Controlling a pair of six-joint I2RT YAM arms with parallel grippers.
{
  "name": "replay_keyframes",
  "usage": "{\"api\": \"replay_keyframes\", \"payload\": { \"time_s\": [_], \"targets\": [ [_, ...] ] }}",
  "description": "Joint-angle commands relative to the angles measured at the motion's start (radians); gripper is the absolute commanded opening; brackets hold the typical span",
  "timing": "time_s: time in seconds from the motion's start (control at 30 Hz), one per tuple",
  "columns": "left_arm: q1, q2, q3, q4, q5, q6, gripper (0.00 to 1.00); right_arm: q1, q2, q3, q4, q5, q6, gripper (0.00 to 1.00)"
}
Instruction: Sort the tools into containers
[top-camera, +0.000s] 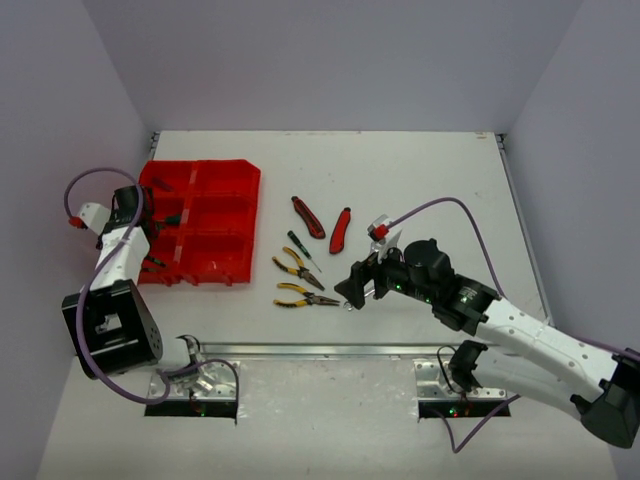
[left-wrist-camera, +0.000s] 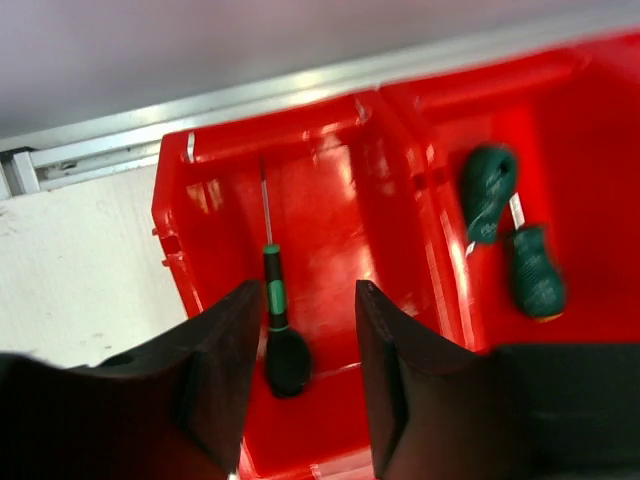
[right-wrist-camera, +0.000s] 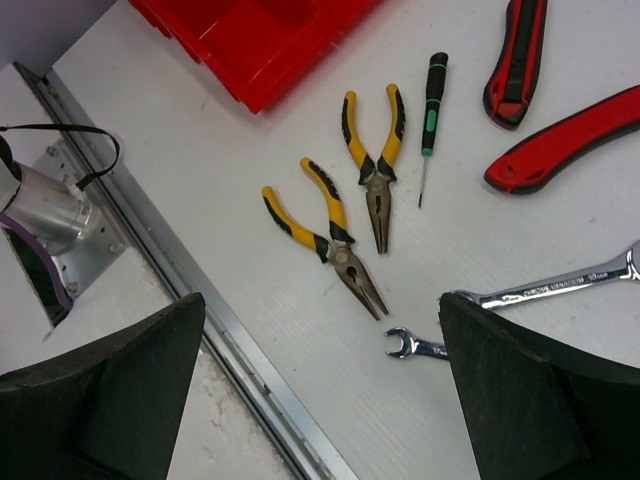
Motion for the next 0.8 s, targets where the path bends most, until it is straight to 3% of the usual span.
{"api": "replay_keyframes", "payload": {
  "time_s": [0.0,0.03,0.27,0.33,0.47,0.53,0.6,0.7,0.77],
  "targets": [
    [0.002,-0.036,-0.002,0.01,0.087,-0.022,0.88,-0.004,0.011,0.025,0.035,-0.022,0.024,0.99],
    [0.002,-0.039,0.012,-0.006,0.081,-0.024,0.99,-0.004,0.034,0.035,0.035,-0.032,0.037,0.99],
    [0.003,-0.158,0.171,-0.09,0.039,0.046,1.0,-0.004,0.223,0.156,0.005,-0.049,0.076,0.99],
    [0.003,-0.272,0.181,-0.066,0.102,0.091,1.0,-0.004,0.343,0.227,-0.015,-0.023,0.069,0.99],
    [0.002,-0.481,0.041,0.103,0.478,0.225,1.0,-0.005,0.603,0.395,-0.082,0.081,0.027,0.99],
    [0.0,-0.589,-0.054,0.167,0.745,0.254,1.0,-0.015,0.769,0.529,-0.133,0.118,0.0,0.89],
    [-0.002,-0.68,-0.158,0.185,0.907,0.294,1.0,-0.02,0.923,0.674,-0.218,0.142,-0.033,0.62],
    [-0.013,-0.804,-0.268,0.14,0.92,0.313,1.0,-0.021,1.08,0.854,-0.259,0.219,-0.075,0.34],
    [-0.042,-0.889,-0.263,0.14,0.946,0.335,1.0,-0.021,1.171,0.933,-0.288,0.263,-0.1,0.27]
  ]
}}
